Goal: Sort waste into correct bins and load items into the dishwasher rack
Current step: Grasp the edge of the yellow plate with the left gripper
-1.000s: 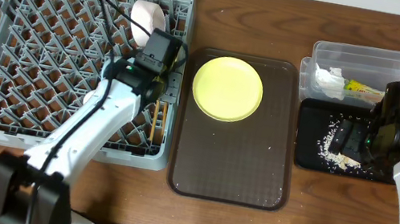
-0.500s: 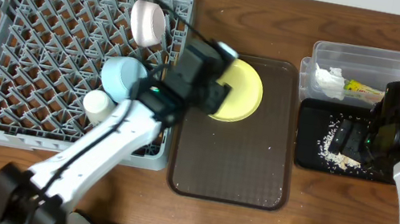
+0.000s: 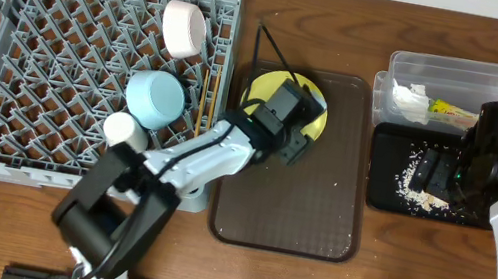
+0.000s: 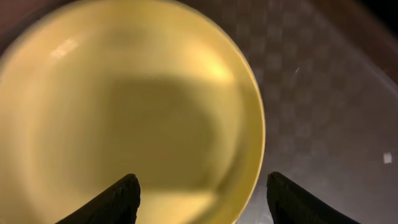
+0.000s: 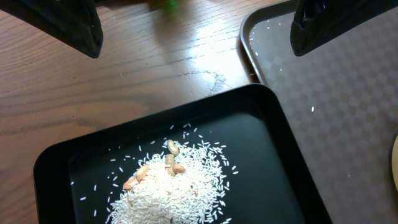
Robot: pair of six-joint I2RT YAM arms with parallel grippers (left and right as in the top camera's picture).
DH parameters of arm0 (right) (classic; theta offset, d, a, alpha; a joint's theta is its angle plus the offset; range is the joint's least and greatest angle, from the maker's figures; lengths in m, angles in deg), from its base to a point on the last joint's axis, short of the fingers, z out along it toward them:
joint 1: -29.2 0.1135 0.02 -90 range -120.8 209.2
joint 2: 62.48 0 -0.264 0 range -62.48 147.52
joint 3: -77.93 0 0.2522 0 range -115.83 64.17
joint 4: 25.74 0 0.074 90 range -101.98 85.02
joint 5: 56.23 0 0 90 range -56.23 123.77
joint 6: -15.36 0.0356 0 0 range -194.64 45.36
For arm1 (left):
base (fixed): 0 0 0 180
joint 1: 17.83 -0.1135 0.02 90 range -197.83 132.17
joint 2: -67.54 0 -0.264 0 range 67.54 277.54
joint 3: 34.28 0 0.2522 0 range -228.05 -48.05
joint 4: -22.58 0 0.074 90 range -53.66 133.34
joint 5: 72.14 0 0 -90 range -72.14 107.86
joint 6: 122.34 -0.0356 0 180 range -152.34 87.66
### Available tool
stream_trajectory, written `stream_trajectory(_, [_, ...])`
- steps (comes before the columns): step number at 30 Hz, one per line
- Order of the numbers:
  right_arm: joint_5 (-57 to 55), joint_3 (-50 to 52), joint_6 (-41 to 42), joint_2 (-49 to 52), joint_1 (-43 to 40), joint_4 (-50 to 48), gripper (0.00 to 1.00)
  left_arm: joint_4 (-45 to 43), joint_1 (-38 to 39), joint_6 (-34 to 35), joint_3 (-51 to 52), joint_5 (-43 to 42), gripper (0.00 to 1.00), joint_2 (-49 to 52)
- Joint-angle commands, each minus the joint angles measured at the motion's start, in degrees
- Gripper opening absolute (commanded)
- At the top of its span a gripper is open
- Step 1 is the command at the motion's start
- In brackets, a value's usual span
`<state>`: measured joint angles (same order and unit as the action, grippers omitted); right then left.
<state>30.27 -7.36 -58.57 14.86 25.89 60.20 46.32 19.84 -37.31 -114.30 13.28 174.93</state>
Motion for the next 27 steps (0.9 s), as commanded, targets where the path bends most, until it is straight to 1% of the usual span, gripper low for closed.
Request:
stream_trajectory(1, [-0.76, -0.9, -0.48, -0.5, -0.42, 0.04, 0.94, -0.44, 0.31, -1.01, -0.72, -0.17, 0.67, 2.6])
stream_trajectory(6, [-0.76, -0.9, -0.48, -0.5, -0.42, 0.04, 0.94, 0.2, 0.7, -0.98, -0.72, -0.24, 0.67, 5.05])
stream_trajectory(8, [-0.76, -0.9, -0.48, -0.5, -0.42, 0.04, 0.94, 0.44, 1.05, -0.98, -0.72, -0.59, 0.62, 5.16])
stream_trajectory(11, [-0.76, -0.9, -0.48, -0.5, -0.42, 0.07, 0.94, 0.87, 1.97, -0.74, -0.72, -1.53, 0.47, 5.16])
stream_trajectory(16, [-0.76, -0.9, -0.48, -0.5, -0.42, 0.26, 0.94, 1.73, 3.96, -0.76, -0.39, -1.88, 0.33, 5.25])
stream_trajectory(17, [-0.76, -0.9, -0.48, -0.5, -0.42, 0.33, 0.94, 1.73, 4.37, -0.76, -0.31, -1.86, 0.28, 5.25])
stream_trajectory(19, [-0.76, -0.9, -0.48, -0.5, -0.42, 0.48, 0.94, 1.81, 4.98, -0.76, -0.28, -1.86, 0.22, 5.25])
stream_trajectory(21, [-0.76, -0.9, -0.48, -0.5, -0.42, 0.68, 0.94, 1.92, 5.4, -0.79, -0.28, -1.86, 0.19, 5.25])
stream_trajectory(23, [-0.76, -0.9, -0.5, -0.5, -0.42, 0.85, 0.94, 2.12, 5.51, -0.76, -0.28, -1.86, 0.09, 5.25])
stream_trajectory(24, [-0.76, -0.9, -0.48, -0.5, -0.42, 0.92, 0.94, 2.21, 5.51, -0.76, -0.28, -1.88, 0.06, 5.25])
stream_trajectory(27, [-0.76, -0.9, -0.5, -0.5, -0.42, 1.01, 0.94, 2.93, 5.51, -0.76, -0.31, -1.88, 0.06, 5.22])
